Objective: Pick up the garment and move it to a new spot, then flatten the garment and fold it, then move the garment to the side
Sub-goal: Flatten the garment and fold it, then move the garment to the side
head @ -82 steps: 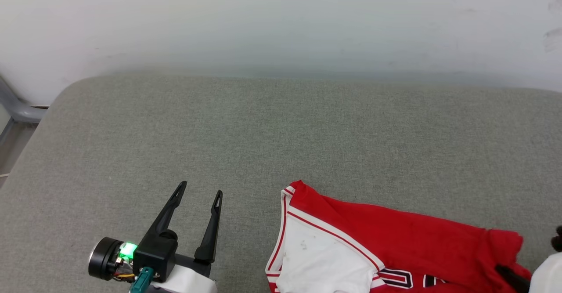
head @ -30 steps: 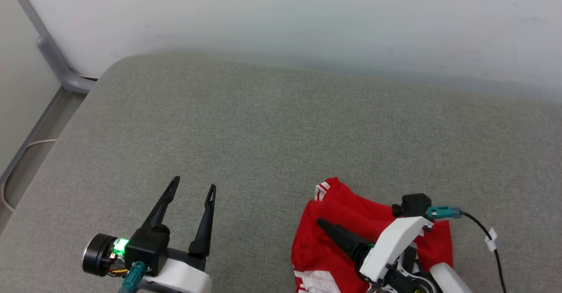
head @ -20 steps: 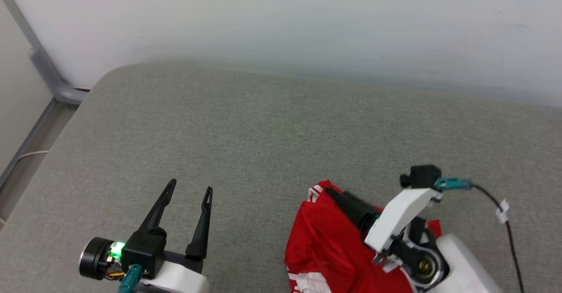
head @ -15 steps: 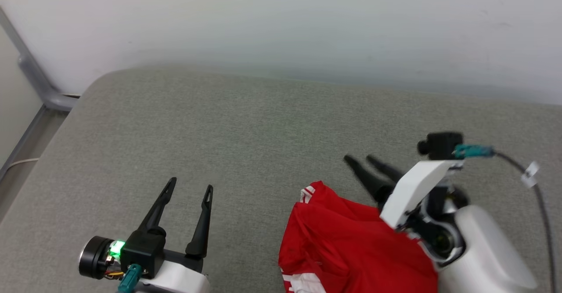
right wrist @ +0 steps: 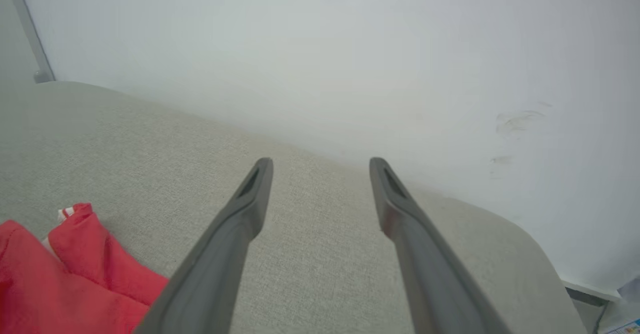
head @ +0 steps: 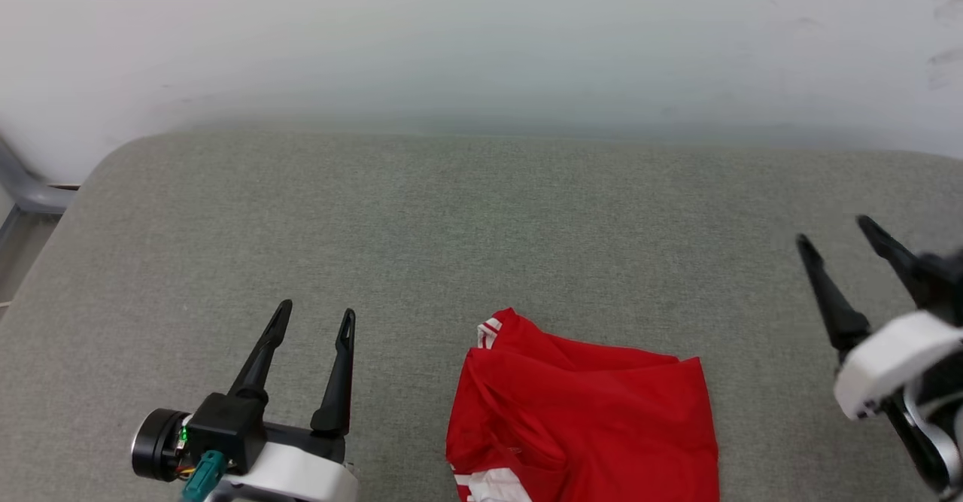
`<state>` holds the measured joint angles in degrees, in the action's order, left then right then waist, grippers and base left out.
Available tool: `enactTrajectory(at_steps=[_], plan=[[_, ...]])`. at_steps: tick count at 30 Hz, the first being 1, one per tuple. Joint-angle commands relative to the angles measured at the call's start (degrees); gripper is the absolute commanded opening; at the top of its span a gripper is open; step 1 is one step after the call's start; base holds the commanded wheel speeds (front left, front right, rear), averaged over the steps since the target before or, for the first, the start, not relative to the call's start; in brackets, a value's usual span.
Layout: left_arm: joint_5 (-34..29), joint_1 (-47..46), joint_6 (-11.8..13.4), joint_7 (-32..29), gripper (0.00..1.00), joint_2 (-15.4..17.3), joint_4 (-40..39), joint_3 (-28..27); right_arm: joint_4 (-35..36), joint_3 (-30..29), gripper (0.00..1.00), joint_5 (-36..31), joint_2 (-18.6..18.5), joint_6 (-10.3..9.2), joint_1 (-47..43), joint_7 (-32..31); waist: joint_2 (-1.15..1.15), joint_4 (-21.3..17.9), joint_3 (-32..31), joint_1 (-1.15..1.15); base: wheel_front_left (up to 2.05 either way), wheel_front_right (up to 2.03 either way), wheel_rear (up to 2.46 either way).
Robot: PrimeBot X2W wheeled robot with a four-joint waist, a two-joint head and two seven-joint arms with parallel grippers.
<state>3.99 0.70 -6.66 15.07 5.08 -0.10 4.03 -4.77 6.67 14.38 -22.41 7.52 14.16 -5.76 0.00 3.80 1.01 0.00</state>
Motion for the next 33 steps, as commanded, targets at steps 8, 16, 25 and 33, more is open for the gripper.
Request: enactTrajectory(at_steps=[8,16,25,33], plan=[[2.39,2.84,-0.59,0.12,1.0,-1.32,-0.19,-1.59,3.97,-13.25,1.0,-5.09,7.76,-0.07,-13.7,13.12,0.0,-1.1,0.05,0.0,0.0,0.0,0.0],[2.78,3.86,-0.73,0.12,1.0,-1.87,-0.23,-1.63,7.56,-16.69,1.0,-9.3,16.34,-0.07,-20.12,17.95,0.0,-1.2,0.43,0.0,0.0,0.0,0.0],[3.08,2.94,-0.83,0.12,1.0,-2.06,1.23,-0.43,5.65,-15.61,1.0,-10.33,17.8,-0.07,-20.12,19.21,0.0,-0.85,0.35,0.0,0.0,0.0,0.0],[2.89,2.47,-0.85,0.12,1.0,-2.08,1.29,0.04,5.16,-15.18,1.0,-9.96,17.46,-0.07,-19.38,19.27,0.0,-0.66,0.4,0.0,0.0,0.0,0.0]])
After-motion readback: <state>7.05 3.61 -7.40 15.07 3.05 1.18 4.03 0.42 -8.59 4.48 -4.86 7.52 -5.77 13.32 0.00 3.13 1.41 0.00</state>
